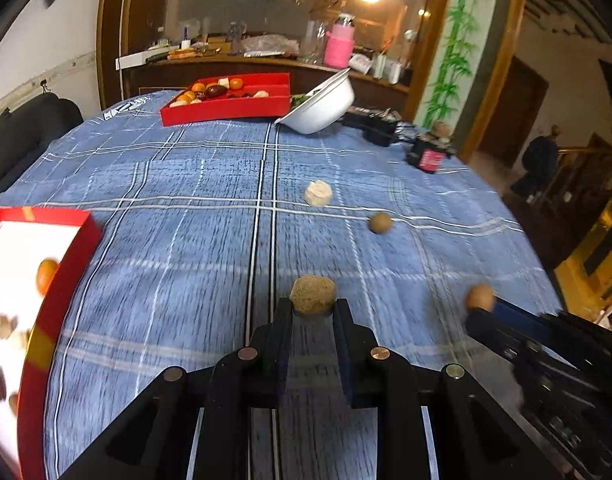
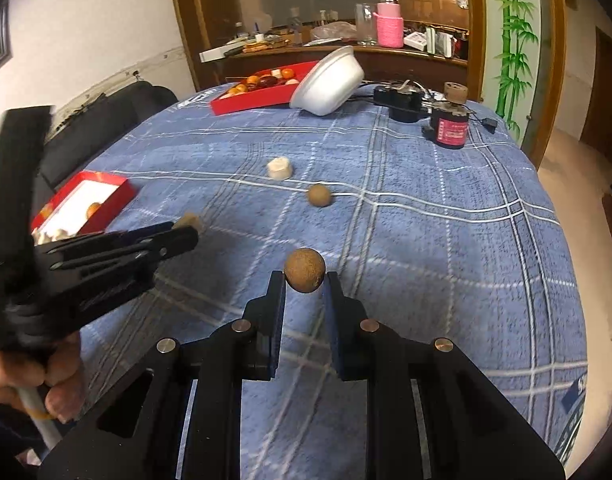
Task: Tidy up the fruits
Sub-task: 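Carry the kiwi and tan ball over to the red box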
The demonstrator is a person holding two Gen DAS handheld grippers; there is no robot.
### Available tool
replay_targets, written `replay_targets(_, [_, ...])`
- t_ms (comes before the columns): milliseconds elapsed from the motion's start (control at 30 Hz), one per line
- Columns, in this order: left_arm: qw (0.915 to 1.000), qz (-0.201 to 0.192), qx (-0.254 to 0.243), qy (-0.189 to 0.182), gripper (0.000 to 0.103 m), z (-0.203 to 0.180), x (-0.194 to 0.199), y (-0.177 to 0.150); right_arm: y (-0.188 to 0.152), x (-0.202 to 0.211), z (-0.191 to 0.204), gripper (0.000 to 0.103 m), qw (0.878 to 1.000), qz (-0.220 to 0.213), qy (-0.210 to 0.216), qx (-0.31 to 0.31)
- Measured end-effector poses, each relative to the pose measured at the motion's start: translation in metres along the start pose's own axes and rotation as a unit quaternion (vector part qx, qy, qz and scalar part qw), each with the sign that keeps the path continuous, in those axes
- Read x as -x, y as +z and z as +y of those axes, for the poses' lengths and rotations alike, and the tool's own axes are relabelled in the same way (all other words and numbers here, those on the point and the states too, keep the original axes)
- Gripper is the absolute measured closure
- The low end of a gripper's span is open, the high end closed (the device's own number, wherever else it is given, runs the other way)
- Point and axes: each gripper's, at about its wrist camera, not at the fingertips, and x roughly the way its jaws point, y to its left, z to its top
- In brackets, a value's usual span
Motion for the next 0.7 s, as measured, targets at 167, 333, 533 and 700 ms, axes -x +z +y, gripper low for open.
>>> replay_targets(167, [0.9998, -0.017, 0.004, -0.008, 0.083, 0.002, 0.034, -0.021, -0.013, 0.013, 0.021, 0.085, 1.000, -0.005, 0.017, 0.001])
replay_targets(333, [0.9997, -0.024, 0.008, -0.007, 0.083, 0.008, 0.051, -0.035, -0.024, 0.020, 0.037, 0.085, 1.000, -0.006, 0.028, 0.004])
replay_targets(533, [0.9993, -0.029, 0.020, -0.008, 0.083, 0.018, 0.066, -0.048, -0.030, 0.030, 0.051, 0.085, 0.999, -0.010, 0.034, 0.006])
replay_targets(700, [0.9988, -0.039, 0.027, -0.006, 0.083, 0.025, 0.079, -0.051, -0.033, 0.036, 0.061, 0.085, 0.999, -0.012, 0.039, 0.015])
